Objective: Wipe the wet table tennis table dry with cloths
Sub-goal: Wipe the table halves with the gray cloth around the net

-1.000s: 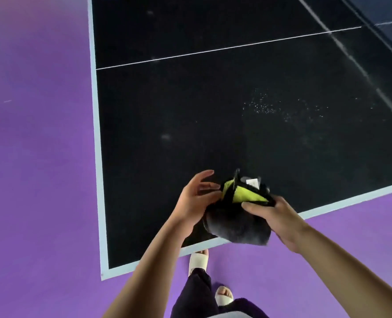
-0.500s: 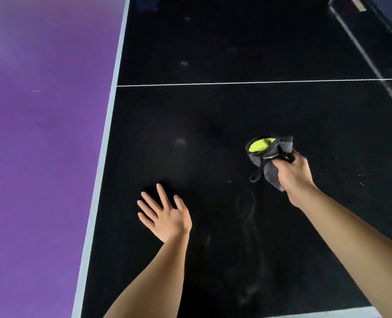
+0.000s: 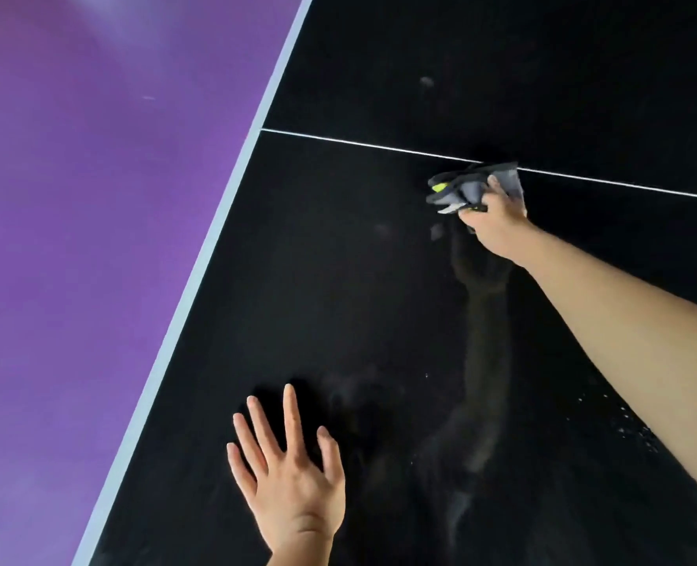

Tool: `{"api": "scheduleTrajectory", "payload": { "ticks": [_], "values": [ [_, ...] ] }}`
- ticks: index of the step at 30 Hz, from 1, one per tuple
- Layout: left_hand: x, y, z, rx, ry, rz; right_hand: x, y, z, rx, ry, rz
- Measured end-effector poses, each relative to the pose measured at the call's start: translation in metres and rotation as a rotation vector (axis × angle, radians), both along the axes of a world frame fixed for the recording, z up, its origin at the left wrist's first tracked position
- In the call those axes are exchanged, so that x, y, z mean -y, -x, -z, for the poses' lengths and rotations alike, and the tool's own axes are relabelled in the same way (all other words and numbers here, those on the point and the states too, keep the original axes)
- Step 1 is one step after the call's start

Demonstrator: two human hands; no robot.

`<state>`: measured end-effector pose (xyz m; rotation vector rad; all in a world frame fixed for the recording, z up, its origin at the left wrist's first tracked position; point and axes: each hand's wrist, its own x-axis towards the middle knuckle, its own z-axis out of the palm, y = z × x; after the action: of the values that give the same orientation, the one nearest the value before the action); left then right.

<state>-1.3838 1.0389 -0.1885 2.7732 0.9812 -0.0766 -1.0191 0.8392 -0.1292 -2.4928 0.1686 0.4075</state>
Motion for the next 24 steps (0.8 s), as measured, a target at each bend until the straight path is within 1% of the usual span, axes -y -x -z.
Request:
{"api": "scheduleTrajectory", "payload": {
  "ticks": [1, 3, 7, 9, 13, 14, 16, 20, 21, 24],
  "values": [
    [0.0, 0.0, 0.001, -0.004, -0.003, -0.001, -0.009, 0.003, 0.009, 0.005, 0.058, -0.036],
    [-0.001, 0.0, 0.001, -0.017, -0.003, -0.004, -0.017, 0.01, 0.014, 0.041, 0.106, -0.058],
    [-0.001, -0.001, -0.004, -0.063, -0.012, 0.002, -0.008, 0.047, 0.007, -0.008, 0.049, -0.297],
    [-0.002, -0.002, -0.006, -0.076, 0.007, -0.009, -0.003, 0.084, 0.006, -0.007, 0.011, -0.375],
    [-0.001, -0.004, -0.012, -0.121, 0.035, -0.016, 0.003, 0.174, 0.009, 0.05, -0.109, -0.638],
    [-0.001, -0.005, -0.013, -0.134, 0.036, -0.017, 0.003, 0.195, 0.004, 0.019, -0.159, -0.649],
    [-0.001, -0.004, -0.014, -0.143, 0.044, -0.023, 0.006, 0.236, -0.005, -0.111, -0.27, -0.602],
    [-0.001, -0.006, -0.015, -0.14, 0.063, -0.017, 0.008, 0.307, -0.008, -0.352, -0.468, -0.426],
    [-0.001, -0.004, -0.016, -0.141, 0.074, -0.015, 0.009, 0.326, -0.011, -0.413, -0.503, -0.374],
    [-0.001, -0.002, -0.02, -0.145, 0.097, 0.005, 0.011, 0.386, -0.018, -0.54, -0.505, -0.28]
  ]
}}
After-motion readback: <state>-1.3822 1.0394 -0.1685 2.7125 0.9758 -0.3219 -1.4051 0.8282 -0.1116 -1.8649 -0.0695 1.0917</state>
